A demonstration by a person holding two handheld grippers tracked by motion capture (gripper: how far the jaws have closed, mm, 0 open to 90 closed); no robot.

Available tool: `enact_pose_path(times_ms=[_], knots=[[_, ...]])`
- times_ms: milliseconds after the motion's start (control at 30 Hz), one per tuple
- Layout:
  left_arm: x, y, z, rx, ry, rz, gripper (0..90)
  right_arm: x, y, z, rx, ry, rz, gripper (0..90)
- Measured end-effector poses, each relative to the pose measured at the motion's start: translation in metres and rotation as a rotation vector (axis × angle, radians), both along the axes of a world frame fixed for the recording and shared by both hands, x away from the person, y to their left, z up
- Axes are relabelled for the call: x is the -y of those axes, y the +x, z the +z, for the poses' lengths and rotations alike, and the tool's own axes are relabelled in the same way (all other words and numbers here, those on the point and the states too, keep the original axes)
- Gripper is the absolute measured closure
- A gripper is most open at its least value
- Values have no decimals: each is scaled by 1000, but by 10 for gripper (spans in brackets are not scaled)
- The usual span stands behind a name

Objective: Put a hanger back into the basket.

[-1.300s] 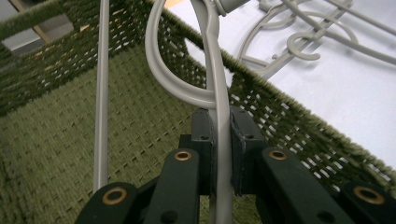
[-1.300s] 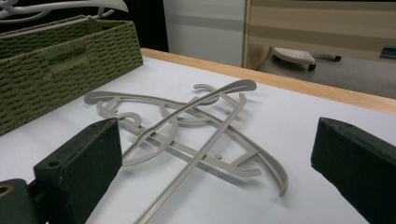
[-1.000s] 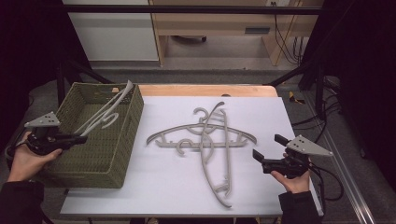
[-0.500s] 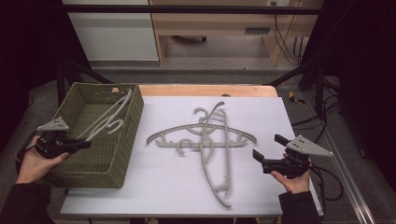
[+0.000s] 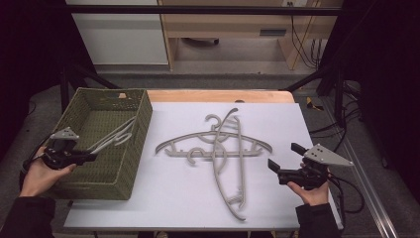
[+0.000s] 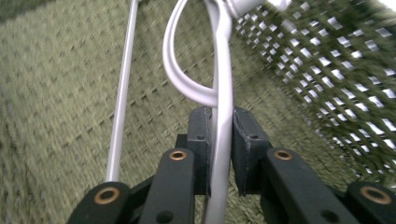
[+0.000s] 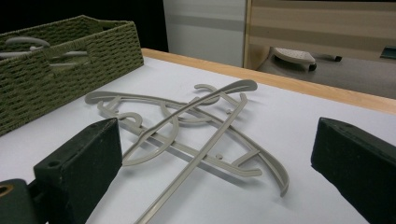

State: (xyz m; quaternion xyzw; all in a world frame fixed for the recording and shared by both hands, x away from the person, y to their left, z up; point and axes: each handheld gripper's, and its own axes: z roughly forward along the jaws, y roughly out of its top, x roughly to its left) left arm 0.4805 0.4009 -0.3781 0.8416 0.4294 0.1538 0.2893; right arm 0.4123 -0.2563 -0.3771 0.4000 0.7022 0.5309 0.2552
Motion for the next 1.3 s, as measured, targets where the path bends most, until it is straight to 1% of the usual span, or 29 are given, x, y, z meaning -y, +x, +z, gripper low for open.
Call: enact_pose_path(times_ms=[67,100,167,200,233,300,333,367,400,433,500,533,567,600,667,733,833,867,900,933,1033,1067,1100,1167,1233,1300], knots=[[-1,-1,0,-4,-10,28,766,1,0,0,3,-2,-1,21],[-1,-1,0,-6,-6,30,759,0,0,0,2,-2,-1,21],[-2,-2,2,-2,-14,38,728,0,0,0,0,-1,-2,21],[-2,-4,4,6,-24,35,722,0,0,0,-1,-2,-2,21],[-2,-5,5,13,-23,36,711,0,0,0,-1,-2,-2,21],[-1,-9,10,36,-32,33,683,0,0,0,0,-1,0,21],[1,-11,14,56,-48,43,672,0,0,0,2,-1,-1,21],[1,-12,17,71,-44,38,654,1,-1,1,3,2,-2,20],[4,-14,20,99,-67,42,636,1,-1,1,4,3,-3,21],[7,-16,24,120,-79,46,598,1,-1,1,4,3,-5,21],[13,-19,30,151,-82,35,551,1,-1,1,6,4,-5,20],[18,-21,33,176,-96,32,525,1,-1,1,6,4,-6,20],[21,-22,35,188,-101,28,491,2,-1,1,5,4,-6,19],[27,-24,37,209,-109,23,474,2,-1,1,6,5,-6,19],[35,-27,40,246,-125,18,414,2,-1,1,4,6,-6,18],[43,-29,42,274,-150,13,368,2,-1,1,4,7,-6,18],[56,-32,44,304,-166,-1,302,2,-1,1,3,7,-6,18],[61,-33,44,318,-181,1,278,2,-1,2,2,8,-5,18],[65,-34,44,323,-183,-9,261,2,-1,2,4,7,-5,18],[72,-35,44,335,-196,-14,249,2,-1,2,3,7,-6,18],[86,-38,44,354,-201,-33,185,2,-1,2,5,7,-7,18],[94,-39,43,357,-219,-44,176,3,-1,2,6,7,-7,18],[94,-39,43,357,-219,-44,166,3,-1,2,6,7,-7,18],[104,-41,42,366,-243,-47,157,3,-1,2,6,6,-8,17],[110,-42,41,373,-258,-48,141,3,-1,1,6,5,-9,16],[118,-43,40,381,-294,-50,127,3,-2,1,5,7,-10,16]])
